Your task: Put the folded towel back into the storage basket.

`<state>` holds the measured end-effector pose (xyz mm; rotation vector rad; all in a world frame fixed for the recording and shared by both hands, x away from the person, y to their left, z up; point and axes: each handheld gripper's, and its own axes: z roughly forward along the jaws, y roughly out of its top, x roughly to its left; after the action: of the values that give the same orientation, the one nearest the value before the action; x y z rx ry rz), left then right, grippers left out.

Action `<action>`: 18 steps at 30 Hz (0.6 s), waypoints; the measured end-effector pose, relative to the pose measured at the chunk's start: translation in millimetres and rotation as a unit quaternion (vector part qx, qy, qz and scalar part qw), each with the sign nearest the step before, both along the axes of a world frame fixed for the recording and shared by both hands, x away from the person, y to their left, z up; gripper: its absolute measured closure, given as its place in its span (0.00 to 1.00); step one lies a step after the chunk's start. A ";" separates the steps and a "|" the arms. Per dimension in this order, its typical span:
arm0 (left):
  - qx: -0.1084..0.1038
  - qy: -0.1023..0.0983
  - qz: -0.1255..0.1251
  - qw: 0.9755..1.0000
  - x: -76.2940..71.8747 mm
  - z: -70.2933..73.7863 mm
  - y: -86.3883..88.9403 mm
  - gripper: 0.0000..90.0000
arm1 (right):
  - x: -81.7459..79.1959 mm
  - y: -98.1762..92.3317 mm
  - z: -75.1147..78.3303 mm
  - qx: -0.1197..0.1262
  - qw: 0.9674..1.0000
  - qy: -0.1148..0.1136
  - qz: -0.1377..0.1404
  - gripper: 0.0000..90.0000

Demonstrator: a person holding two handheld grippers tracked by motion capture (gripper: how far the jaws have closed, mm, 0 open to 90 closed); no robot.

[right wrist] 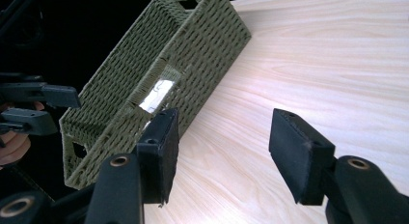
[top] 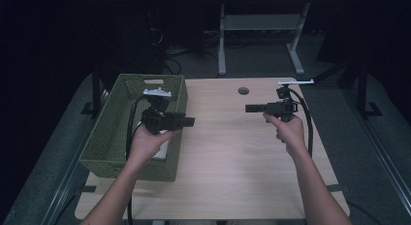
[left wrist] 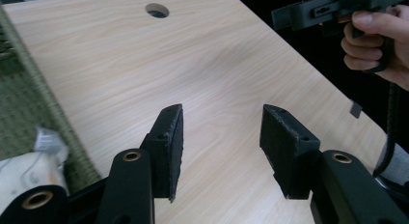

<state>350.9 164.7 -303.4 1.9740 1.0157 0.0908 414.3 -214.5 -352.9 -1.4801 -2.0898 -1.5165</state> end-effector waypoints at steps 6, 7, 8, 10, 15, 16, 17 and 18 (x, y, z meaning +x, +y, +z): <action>0.000 0.000 -0.009 1.000 -2.4 -2.6 -9.1 0.56 | -6.8 -11.7 -5.1 0.001 1.000 0.003 -0.009 0.48; -0.001 0.002 -0.011 1.000 -3.4 -4.5 -12.9 0.56 | -8.2 -13.9 -6.2 0.002 1.000 0.004 -0.010 0.48; -0.002 0.001 -0.013 1.000 -3.8 -5.2 -14.0 0.56 | -9.3 -15.6 -7.4 0.003 1.000 0.006 -0.012 0.48; 0.001 0.003 -0.016 1.000 -4.5 -7.0 -17.0 0.55 | -10.8 -18.5 -9.6 0.004 1.000 0.007 -0.016 0.47; 0.002 0.002 -0.020 1.000 -7.3 -11.2 -24.2 0.54 | -15.3 -26.8 -14.3 0.004 1.000 0.011 -0.021 0.46; 0.001 0.003 -0.019 1.000 -7.9 -12.0 -25.8 0.53 | -16.5 -28.6 -14.9 0.004 1.000 0.012 -0.023 0.46; 0.002 0.004 -0.021 1.000 -8.3 -12.9 -27.0 0.53 | -17.5 -30.5 -15.8 0.004 1.000 0.011 -0.023 0.46; 0.002 0.004 -0.021 1.000 -8.3 -12.9 -27.0 0.52 | -18.8 -32.5 -16.4 0.004 1.000 0.011 -0.025 0.46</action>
<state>342.6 137.7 -316.3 1.9992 0.9787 0.0624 395.5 -247.0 -369.4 -1.5495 -2.0461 -1.5170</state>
